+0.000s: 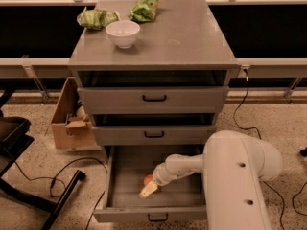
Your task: Pick orange from bottom drawer and place on counter
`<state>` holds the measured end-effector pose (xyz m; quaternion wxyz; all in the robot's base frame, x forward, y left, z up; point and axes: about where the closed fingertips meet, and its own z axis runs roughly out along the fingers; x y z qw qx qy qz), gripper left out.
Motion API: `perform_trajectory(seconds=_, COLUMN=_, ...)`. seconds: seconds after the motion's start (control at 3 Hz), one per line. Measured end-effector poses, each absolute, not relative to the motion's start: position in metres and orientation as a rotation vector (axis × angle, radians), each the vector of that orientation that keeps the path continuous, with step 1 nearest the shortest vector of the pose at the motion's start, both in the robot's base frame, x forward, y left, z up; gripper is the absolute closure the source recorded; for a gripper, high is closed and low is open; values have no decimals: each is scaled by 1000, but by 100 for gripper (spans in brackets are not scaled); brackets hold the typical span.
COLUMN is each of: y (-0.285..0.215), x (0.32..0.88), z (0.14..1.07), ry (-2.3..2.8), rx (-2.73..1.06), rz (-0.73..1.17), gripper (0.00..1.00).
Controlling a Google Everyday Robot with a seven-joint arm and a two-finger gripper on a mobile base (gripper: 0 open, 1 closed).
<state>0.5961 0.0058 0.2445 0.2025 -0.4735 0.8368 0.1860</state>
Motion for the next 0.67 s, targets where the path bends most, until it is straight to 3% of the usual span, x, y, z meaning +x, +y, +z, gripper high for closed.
perform_trajectory(seconds=0.67, y=-11, x=628, z=204, ry=2364, rx=-1301, rz=457, gripper=0)
